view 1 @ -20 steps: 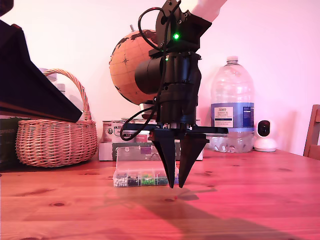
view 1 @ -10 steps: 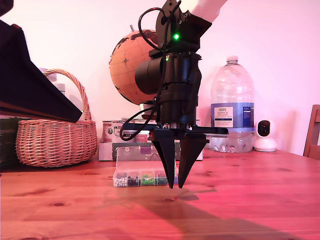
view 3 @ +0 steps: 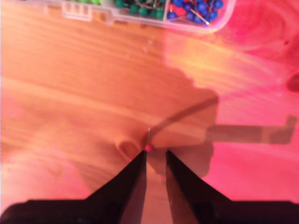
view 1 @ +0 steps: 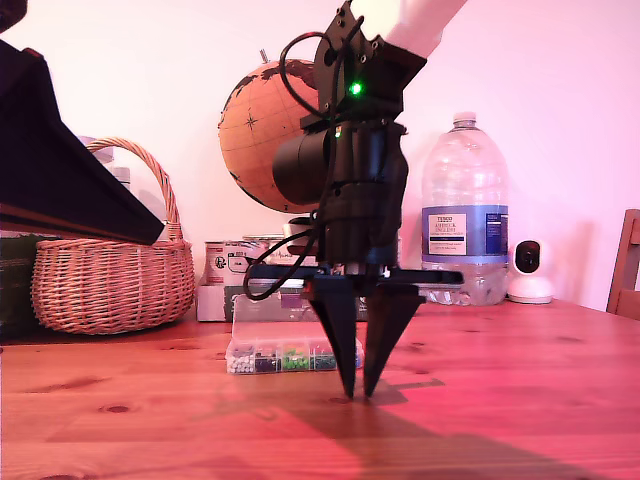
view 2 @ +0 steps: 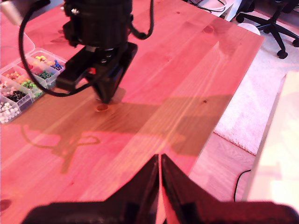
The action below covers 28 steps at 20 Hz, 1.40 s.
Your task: Sort the loose pins on the table into their correct compartments
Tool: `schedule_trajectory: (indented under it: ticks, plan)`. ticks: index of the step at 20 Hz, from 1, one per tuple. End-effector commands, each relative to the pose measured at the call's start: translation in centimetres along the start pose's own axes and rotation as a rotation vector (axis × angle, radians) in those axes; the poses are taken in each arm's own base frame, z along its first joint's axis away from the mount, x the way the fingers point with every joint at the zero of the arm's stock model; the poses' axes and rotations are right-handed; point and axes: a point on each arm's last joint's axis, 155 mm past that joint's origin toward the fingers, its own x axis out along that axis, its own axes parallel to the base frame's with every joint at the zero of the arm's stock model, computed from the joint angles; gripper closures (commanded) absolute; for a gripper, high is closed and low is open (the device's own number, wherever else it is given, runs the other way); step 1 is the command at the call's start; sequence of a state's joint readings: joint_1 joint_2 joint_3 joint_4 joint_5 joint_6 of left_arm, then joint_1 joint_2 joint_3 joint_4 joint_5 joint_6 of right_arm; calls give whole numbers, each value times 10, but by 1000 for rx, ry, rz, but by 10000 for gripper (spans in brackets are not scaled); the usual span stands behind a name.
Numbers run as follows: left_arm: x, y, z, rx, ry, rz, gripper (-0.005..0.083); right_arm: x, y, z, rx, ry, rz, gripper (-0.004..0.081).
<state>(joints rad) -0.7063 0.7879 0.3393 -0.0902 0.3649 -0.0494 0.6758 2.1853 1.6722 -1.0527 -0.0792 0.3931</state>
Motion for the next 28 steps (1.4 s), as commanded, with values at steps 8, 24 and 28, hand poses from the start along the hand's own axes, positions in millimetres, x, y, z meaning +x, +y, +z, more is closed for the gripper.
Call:
schedule_trajectory:
  ticks: [8, 24, 28]
  plan:
    - [0, 0, 4, 0, -9, 0, 795, 15, 3, -6, 1, 36, 12, 662]
    - [0, 0, 4, 0, -9, 0, 795, 22, -1, -9, 5, 57, -4, 664]
    - [0, 0, 4, 0, -9, 0, 795, 23, 0, -6, 4, 45, 0, 664]
